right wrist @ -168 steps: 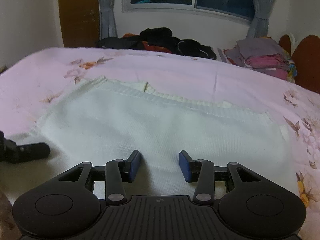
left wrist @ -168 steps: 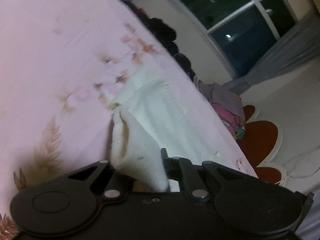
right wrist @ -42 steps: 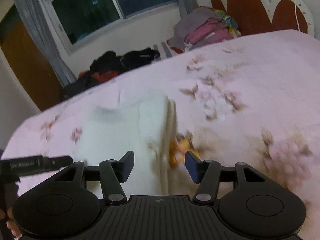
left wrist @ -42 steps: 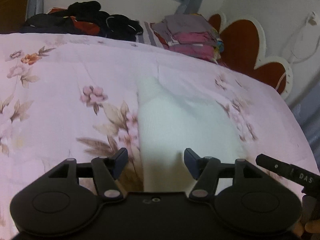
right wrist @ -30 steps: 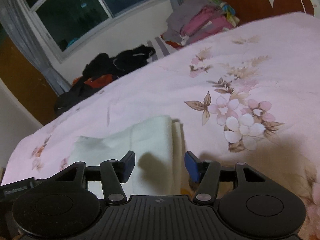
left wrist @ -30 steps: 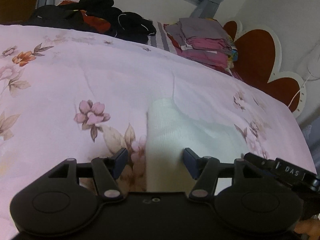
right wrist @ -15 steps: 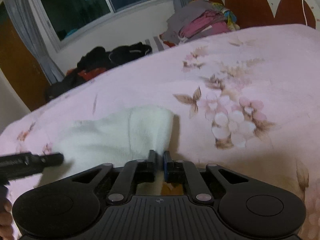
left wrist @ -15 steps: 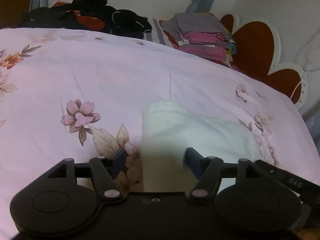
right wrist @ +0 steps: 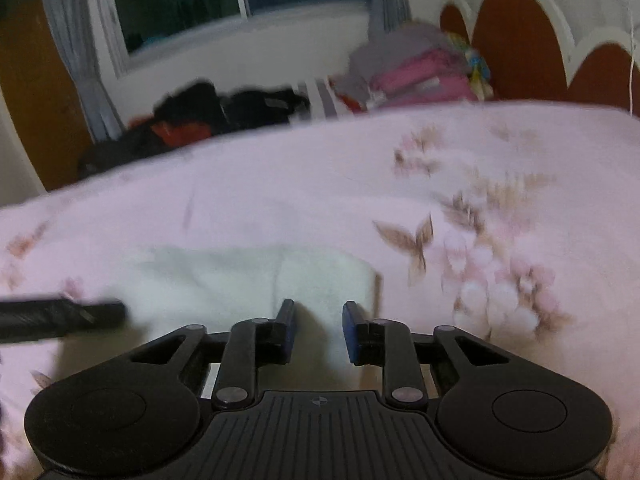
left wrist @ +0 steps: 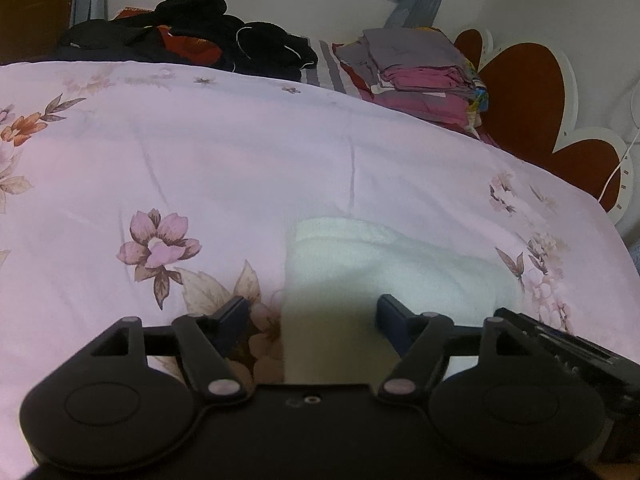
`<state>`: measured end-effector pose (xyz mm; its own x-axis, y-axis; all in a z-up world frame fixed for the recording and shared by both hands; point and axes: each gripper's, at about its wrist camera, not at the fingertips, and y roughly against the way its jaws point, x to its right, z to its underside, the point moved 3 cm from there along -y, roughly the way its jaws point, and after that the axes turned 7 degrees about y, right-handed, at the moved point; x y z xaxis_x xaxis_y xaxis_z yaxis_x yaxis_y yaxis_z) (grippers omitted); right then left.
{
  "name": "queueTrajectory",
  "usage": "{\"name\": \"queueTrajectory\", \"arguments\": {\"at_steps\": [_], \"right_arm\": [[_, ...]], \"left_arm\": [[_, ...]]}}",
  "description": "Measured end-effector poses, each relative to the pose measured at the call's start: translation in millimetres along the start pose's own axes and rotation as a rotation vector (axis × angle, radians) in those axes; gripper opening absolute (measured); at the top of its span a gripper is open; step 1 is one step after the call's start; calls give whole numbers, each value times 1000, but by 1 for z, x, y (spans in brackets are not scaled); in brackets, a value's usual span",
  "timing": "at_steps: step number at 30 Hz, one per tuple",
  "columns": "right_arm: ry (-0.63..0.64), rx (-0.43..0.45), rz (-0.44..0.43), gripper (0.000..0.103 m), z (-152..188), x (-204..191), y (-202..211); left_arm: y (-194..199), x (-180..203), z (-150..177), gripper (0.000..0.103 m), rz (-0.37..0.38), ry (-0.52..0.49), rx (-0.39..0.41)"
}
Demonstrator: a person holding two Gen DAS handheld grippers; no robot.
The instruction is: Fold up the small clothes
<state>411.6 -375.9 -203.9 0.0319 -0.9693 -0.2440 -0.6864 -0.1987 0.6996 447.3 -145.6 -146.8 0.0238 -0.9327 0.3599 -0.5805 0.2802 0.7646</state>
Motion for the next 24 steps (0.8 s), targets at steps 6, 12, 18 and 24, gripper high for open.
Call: {"name": "queueTrajectory", "arguments": {"at_steps": [6, 12, 18, 24], "right_arm": [[-24, -1, -13, 25, -5, 4, 12], [-26, 53, -55, 25, 1, -7, 53], [60, 69, -75, 25, 23, -28, 82], [148, 15, -23, 25, 55, -35, 76]], "left_arm": [[11, 2, 0, 70, -7, -16, 6], [35, -2, 8, 66, 4, -36, 20], [56, -9, 30, 62, 35, -42, 4], [60, -14, 54, 61, 67, -39, -34]]}}
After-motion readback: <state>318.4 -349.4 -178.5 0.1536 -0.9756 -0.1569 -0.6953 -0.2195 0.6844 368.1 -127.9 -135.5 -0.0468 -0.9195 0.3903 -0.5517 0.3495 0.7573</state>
